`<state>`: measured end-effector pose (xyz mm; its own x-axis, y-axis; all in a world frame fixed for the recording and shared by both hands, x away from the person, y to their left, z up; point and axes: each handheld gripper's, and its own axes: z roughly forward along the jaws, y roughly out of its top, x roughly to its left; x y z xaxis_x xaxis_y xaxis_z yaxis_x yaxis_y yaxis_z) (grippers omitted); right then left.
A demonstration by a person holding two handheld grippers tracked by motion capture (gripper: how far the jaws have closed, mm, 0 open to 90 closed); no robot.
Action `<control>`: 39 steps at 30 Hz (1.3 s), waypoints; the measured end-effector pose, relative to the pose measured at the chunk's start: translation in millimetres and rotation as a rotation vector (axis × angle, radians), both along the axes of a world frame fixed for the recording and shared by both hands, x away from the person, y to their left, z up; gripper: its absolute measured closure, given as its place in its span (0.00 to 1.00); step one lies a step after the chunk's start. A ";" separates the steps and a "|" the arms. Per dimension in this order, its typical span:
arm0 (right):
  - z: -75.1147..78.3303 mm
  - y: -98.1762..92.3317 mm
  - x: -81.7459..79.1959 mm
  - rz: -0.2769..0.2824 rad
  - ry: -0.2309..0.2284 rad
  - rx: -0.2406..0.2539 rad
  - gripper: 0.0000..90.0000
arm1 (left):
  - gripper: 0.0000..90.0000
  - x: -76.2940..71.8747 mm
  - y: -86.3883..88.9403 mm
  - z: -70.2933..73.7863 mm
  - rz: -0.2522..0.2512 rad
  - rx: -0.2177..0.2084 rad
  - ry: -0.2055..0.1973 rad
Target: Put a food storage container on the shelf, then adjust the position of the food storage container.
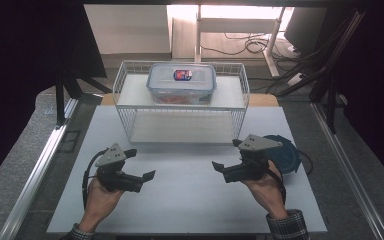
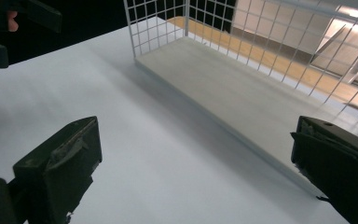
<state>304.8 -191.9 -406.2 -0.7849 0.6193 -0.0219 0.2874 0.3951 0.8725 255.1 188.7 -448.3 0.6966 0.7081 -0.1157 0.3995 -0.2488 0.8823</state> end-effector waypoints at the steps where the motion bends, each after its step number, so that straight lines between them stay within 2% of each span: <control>1: -3.5 -0.2 -1.9 0.003 0.003 0.004 0.01 | 0.03 -1.9 0.5 -2.3 0.003 -0.001 -0.001; 8: -31.3 -1.7 -15.4 0.017 0.026 0.032 0.02 | 0.04 -20.4 1.3 -30.6 0.025 0.032 -0.013; 10: -41.6 -1.7 -18.5 0.019 0.037 0.020 0.02 | 0.04 -22.9 0.6 -38.0 0.022 0.038 -0.008; 14: -64.2 -2.2 -20.3 0.006 0.079 -0.021 0.02 | 0.04 -23.9 -2.5 -51.7 0.017 0.070 0.030; 17: -74.6 -2.1 -18.6 -0.011 0.090 -0.054 0.02 | 0.04 -24.0 -4.5 -53.5 0.015 0.085 0.023; 19: -76.1 -2.4 -16.9 -0.024 0.084 -0.059 0.00 | 0.04 -24.1 -4.2 -53.4 0.012 0.076 0.019; 21: -75.5 -3.1 -15.2 -0.046 0.100 -0.053 0.00 | 0.04 -23.7 -3.2 -54.0 0.017 0.076 0.020; 25: -71.7 -9.4 -12.2 -0.095 0.111 -0.055 0.00 | 0.04 -21.8 -0.4 -56.5 0.019 0.067 0.035; 27: -67.7 -15.4 -9.7 -0.094 0.139 -0.043 0.00 | 0.04 -21.5 0.1 -56.8 0.018 0.061 0.038; 29: -62.7 -23.2 -7.3 -0.130 0.131 -0.033 0.07 | 0.03 -21.2 -0.1 -57.0 0.017 0.062 0.039; 31: -57.3 -32.8 -4.7 -0.172 0.112 -0.035 0.20 | 0.03 -20.5 -0.4 -57.9 0.011 0.058 0.046; 35: -49.6 -59.9 3.2 -0.249 0.100 -0.052 0.52 | 0.03 -18.7 -1.8 -59.4 0.004 0.056 0.057; 39: -50.6 -90.0 13.4 -0.324 0.101 -0.058 0.81 | 0.04 -18.2 -2.8 -60.0 -0.005 0.059 0.062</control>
<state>318.3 -281.9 -456.8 -0.5476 0.8367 0.0037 0.4903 0.3173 0.8118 236.9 185.8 -508.2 0.6933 0.7112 -0.1166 0.4511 -0.3020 0.8398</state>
